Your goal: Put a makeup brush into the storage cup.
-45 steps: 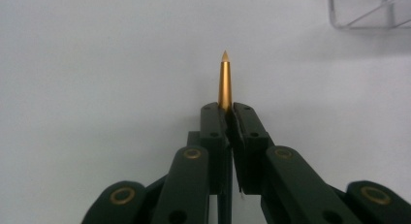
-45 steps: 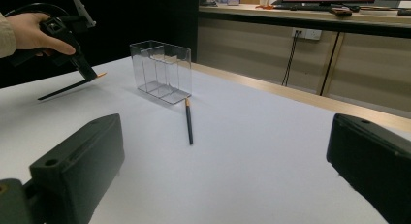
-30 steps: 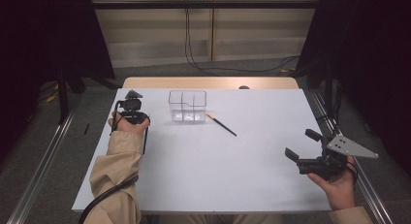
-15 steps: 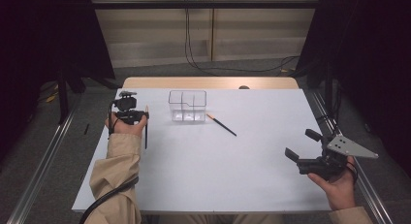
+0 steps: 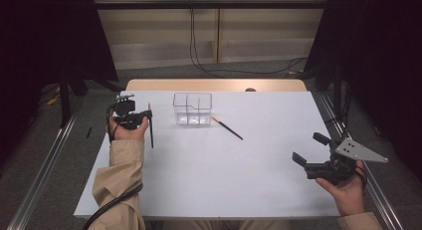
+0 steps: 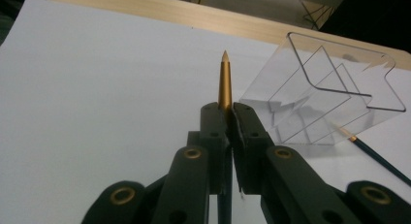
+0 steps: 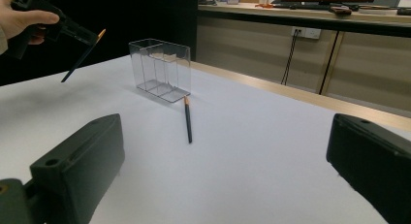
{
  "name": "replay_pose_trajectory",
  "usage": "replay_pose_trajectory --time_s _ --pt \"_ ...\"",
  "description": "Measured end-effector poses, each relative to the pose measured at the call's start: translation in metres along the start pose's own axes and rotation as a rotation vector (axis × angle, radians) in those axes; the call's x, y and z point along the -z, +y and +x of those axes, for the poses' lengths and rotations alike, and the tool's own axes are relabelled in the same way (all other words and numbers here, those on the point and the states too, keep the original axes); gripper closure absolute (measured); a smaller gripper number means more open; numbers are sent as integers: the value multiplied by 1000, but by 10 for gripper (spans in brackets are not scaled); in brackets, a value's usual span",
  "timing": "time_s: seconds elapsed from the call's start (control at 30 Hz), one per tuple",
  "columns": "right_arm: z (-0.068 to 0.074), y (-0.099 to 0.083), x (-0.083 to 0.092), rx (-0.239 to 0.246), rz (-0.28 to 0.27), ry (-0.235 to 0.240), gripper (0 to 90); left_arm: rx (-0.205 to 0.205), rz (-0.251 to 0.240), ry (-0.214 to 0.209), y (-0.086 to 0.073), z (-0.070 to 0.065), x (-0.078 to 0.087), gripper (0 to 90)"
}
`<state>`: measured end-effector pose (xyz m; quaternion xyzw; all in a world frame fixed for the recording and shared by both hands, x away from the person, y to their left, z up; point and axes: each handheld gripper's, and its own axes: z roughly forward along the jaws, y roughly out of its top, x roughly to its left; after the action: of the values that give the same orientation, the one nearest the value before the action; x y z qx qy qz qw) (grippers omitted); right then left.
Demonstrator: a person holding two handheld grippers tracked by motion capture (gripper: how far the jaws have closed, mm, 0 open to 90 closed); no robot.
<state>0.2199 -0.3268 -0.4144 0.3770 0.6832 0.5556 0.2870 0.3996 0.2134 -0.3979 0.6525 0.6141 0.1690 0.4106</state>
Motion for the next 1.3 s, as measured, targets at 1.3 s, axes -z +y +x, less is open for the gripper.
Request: replay_pose_trajectory --time_s 1.3 --pt "0 -1 -1 4 13 1 0 -18 -277 -216 2 -25 20 844"
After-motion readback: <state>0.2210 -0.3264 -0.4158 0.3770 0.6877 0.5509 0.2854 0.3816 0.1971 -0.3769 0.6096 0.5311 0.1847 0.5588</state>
